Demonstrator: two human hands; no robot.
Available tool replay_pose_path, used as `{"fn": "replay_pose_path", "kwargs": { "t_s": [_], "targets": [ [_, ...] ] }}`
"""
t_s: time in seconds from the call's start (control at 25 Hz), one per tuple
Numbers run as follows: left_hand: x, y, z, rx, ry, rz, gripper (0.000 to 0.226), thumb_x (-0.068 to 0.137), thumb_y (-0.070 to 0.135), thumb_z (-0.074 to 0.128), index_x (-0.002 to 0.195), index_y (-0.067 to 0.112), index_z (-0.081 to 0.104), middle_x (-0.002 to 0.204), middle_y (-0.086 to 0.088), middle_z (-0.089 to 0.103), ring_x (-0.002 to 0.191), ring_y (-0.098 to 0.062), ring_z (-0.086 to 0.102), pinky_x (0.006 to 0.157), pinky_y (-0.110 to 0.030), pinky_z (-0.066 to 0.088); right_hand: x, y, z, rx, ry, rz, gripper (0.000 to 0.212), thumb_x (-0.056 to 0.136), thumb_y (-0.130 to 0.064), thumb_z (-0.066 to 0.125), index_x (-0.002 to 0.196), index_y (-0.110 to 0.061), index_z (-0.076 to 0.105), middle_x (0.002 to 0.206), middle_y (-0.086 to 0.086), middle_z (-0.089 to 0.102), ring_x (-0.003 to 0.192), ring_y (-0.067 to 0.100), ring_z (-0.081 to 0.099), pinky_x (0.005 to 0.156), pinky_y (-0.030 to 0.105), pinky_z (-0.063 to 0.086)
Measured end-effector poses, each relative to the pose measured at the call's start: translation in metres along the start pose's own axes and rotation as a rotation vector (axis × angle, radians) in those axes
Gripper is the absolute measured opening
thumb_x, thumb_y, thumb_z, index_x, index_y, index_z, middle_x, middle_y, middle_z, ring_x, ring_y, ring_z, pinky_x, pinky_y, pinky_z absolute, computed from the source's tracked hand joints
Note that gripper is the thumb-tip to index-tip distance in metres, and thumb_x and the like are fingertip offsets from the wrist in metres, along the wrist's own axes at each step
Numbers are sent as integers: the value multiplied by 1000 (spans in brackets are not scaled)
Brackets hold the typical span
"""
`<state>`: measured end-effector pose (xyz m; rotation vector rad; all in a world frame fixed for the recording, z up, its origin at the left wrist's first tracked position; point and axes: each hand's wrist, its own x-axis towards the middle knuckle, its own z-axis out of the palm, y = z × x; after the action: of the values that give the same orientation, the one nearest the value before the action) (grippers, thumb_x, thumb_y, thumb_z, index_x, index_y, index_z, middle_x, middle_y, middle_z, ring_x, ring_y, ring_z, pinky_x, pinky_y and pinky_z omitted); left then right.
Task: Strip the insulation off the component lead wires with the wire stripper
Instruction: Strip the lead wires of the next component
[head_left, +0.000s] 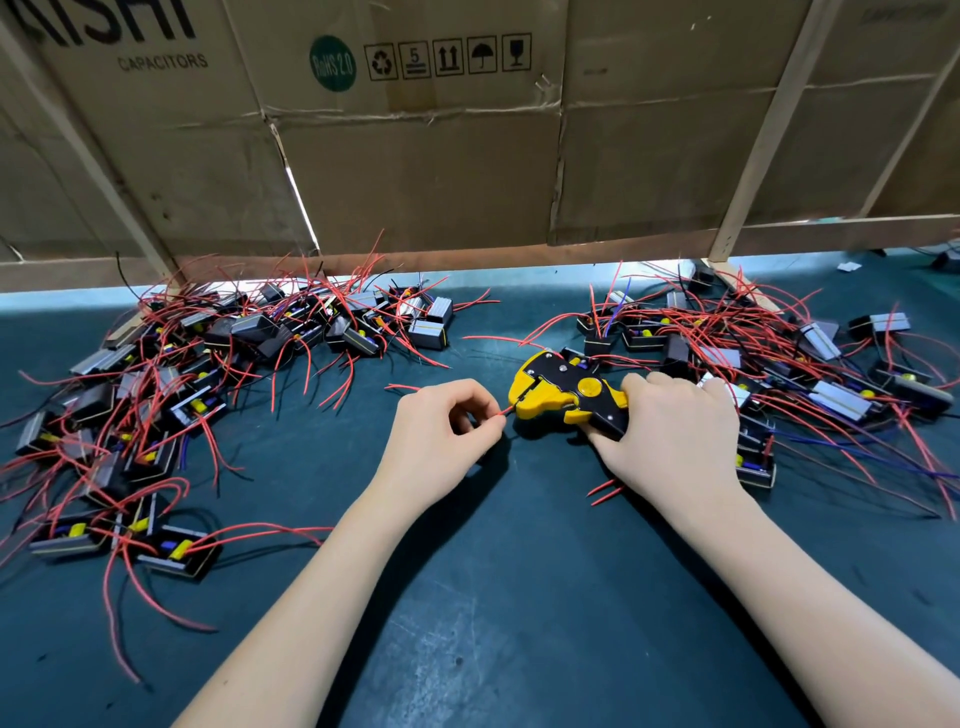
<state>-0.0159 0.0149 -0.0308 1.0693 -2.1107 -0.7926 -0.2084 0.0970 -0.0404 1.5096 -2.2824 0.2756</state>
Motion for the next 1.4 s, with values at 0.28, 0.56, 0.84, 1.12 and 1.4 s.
{"fn": "replay_pose_path", "kwargs": {
  "t_s": [0.28,0.56,0.84,1.12,1.4],
  "targets": [
    [-1,0,-2,3,-15,20,10,82,14,73,74,17,68,58,8,60,52,-4,47,56,-14,36,0,0,-2,-21,-31,48,43,80,-64,59,78,-21,55,80,3,63,82,29,64,64,32,32],
    [-2,-4,-6,275,108,-1,30,72,49,79,90,28,65,87,11,51,83,-7,53,70,-26,44,0,12,-7,176,95,147,51,77,-64,59,85,-14,58,83,8,63,85,34,61,74,40,37],
    [-11,11,12,-20,-55,105,31,87,9,68,117,14,61,108,0,61,99,-13,62,88,-33,52,0,13,-26,930,232,209,37,82,-52,71,70,-21,54,60,-10,55,61,1,48,59,12,35],
    [10,-17,-53,263,504,158,30,84,-1,62,112,9,68,113,-8,66,110,-27,56,95,-35,41,-6,14,-38,1337,231,53,33,82,-54,62,78,-22,57,70,-2,55,68,16,49,68,25,40],
    [-5,-84,-139,647,824,-471,23,79,2,59,98,9,72,101,-24,64,105,-45,48,79,-48,45,-14,-1,-36,1768,-666,-20,47,80,-59,64,77,-13,60,77,16,59,73,34,62,67,35,51]
  ]
}}
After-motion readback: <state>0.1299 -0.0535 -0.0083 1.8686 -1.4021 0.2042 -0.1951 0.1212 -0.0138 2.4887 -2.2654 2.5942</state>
